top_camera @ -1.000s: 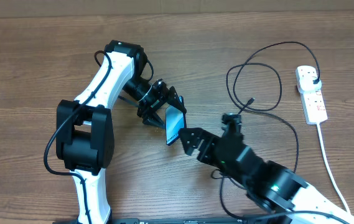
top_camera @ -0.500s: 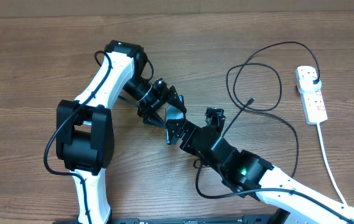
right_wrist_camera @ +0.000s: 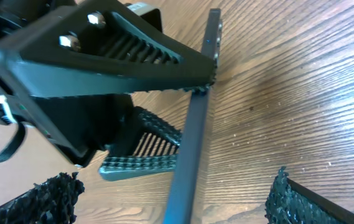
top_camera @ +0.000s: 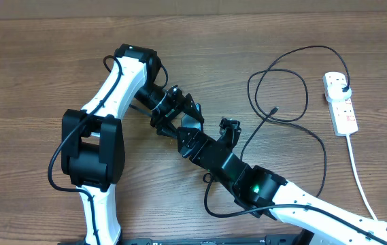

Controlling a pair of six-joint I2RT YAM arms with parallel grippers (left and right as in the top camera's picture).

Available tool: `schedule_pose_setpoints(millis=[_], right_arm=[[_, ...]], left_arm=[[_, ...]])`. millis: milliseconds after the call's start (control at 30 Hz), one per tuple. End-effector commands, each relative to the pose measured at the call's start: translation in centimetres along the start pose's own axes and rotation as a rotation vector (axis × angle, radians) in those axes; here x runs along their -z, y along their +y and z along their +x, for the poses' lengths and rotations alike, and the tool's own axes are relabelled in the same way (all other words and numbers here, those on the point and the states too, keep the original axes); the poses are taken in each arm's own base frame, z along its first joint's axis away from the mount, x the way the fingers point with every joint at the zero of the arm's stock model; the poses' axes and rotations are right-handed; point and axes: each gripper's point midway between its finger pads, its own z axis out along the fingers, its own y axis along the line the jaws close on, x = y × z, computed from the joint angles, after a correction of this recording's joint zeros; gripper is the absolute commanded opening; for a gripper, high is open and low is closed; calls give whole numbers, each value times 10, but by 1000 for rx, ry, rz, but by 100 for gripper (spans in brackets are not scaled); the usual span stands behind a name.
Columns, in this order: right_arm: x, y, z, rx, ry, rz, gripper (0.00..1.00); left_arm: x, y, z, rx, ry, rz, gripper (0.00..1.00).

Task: Plug charger to phone and switch on socket
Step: 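Reach the right gripper to the phone and grasp its side edge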

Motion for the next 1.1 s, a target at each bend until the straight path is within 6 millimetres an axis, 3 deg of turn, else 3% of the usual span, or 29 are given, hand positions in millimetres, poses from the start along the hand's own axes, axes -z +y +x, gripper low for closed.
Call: schedule_pose_setpoints(millis=[0,200,300,500,667,767,1067], right_arm=[[-4,6,-4,-5,-32,1,100],[-9,5,-6,-5,-53,3,100],[-14,1,-9,-2,-84,18,89],[-26,3,-5,-9,-87,1,81],[-27,4,-5,-10,-88,-4,68],[-27,4,-6,-11,-89,-6,49],[-27,7,-4,-15,-79,-19,32]], left_arm=[[5,-11,-1,-34,-4,43,69],[5,-12,-3,-42,-10,44,69],[5,-12,-3,-42,-10,44,69],[5,-12,-3,-41,-10,44,69],[5,-12,-3,-42,-11,45,69],[5,-12,-3,-45,-13,45,69],[5,-12,-3,-45,-13,45,69]])
